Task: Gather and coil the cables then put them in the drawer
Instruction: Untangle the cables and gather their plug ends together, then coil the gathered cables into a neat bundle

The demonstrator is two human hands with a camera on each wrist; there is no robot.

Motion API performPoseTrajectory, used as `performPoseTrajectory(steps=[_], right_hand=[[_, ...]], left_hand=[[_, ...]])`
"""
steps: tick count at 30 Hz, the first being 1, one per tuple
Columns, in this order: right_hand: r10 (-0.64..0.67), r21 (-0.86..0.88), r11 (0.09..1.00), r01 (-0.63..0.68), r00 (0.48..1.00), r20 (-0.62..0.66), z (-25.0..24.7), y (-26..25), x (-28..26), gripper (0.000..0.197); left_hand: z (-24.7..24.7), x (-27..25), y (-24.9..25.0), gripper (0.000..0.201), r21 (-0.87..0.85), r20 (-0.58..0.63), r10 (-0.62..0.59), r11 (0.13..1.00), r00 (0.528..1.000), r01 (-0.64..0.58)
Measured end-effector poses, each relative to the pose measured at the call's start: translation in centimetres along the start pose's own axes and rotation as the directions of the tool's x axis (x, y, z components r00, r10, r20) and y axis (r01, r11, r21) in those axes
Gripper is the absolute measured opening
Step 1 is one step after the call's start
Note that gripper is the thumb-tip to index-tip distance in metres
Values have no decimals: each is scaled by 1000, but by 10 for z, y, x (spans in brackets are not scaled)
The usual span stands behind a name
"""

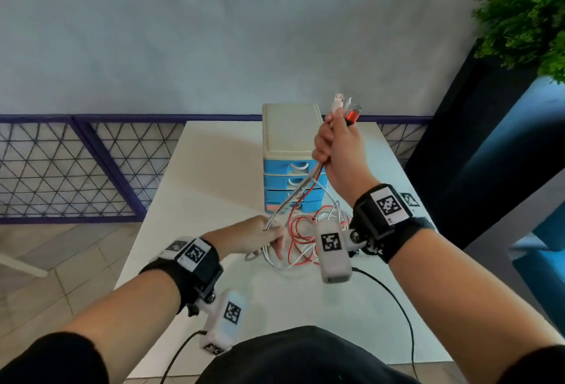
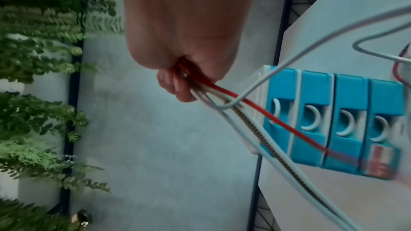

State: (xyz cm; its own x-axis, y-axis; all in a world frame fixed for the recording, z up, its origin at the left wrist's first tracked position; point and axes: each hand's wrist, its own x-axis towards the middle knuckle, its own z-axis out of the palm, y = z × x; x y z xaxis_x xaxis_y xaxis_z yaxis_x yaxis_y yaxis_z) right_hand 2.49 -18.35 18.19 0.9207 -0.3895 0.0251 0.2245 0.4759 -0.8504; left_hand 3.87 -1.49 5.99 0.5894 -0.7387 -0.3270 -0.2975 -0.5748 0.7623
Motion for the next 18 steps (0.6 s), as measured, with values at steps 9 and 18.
performPoseTrajectory(steps=[9,18], right_hand=[[57,46,997,-59,997,44,-14,-12,5,33],[124,136,983,-126,992,25,-9,7,-1,33]], left_hand=[[-2,-4,-29,12,8,-140,-106,994,984,108],[-21,9,81,35,-133,-366,214,951,905,-279]])
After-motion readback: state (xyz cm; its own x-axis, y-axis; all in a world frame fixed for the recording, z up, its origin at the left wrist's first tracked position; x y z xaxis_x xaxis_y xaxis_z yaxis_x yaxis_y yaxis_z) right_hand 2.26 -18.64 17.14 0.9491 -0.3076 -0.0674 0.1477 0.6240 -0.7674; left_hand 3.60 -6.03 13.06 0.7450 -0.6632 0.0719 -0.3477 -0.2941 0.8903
